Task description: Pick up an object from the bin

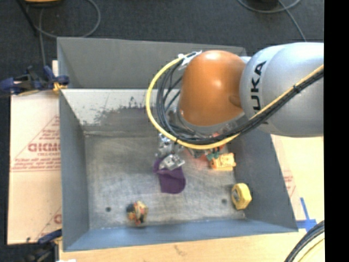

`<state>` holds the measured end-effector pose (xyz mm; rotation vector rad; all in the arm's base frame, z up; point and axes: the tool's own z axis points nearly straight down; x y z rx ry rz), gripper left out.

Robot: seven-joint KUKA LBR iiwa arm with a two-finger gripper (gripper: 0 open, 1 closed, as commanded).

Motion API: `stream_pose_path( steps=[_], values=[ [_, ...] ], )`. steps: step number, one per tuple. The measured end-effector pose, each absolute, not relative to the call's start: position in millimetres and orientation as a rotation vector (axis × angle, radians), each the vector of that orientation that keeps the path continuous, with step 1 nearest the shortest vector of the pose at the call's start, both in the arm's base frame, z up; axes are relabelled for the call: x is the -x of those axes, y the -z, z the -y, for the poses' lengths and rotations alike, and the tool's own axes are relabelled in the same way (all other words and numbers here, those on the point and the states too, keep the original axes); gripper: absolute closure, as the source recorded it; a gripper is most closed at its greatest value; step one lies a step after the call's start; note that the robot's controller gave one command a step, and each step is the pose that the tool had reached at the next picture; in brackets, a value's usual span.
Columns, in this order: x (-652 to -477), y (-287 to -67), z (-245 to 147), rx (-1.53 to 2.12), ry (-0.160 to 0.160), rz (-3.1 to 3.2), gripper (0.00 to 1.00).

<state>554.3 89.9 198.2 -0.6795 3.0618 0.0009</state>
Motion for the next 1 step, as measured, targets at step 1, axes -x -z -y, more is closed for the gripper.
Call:
stream_pose_path(
  steps=[1],
  values=[
    [-559.9,-237.0,-77.8,0.791,-0.001,-3.042,1.00]
  ],
)
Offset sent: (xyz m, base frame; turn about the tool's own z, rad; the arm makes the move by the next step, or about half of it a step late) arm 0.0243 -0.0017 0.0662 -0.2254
